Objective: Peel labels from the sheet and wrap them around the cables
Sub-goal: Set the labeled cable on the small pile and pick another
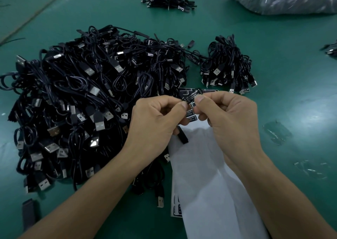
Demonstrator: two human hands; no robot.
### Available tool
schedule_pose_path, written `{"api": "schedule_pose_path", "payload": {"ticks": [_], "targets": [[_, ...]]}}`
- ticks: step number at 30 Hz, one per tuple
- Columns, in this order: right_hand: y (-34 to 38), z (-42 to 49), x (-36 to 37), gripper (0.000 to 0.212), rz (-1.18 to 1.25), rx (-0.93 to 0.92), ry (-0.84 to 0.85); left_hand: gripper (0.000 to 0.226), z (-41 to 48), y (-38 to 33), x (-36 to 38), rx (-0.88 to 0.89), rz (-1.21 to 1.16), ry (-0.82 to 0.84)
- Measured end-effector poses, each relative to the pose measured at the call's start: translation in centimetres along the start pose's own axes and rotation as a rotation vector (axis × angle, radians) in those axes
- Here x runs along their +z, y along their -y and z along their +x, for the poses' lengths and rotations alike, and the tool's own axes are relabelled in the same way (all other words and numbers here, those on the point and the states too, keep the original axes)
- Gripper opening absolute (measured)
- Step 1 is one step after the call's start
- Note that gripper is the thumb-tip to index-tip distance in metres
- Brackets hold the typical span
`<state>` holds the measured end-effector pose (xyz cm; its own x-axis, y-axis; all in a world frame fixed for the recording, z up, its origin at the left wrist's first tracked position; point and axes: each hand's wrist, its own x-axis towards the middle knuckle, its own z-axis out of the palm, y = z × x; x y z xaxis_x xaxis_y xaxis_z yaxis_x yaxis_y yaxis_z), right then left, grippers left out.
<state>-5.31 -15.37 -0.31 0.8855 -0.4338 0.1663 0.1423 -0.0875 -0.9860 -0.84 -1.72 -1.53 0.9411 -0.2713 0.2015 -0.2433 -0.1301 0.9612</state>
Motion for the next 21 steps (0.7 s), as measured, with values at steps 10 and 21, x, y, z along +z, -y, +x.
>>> {"api": "schedule_pose_path", "payload": {"ticks": [10, 21], "targets": [[-0.16, 0.04, 0.03, 0.019, -0.04, -0.038, 0.008, 0.021, -0.04, -0.14, -0.01, 0.006, 0.008, -0.01], [-0.18, -0.03, 0.01, 0.017, -0.102, -0.068, -0.004, 0.022, -0.02, -0.11, -0.05, 0.02, 0.033, -0.024]]}}
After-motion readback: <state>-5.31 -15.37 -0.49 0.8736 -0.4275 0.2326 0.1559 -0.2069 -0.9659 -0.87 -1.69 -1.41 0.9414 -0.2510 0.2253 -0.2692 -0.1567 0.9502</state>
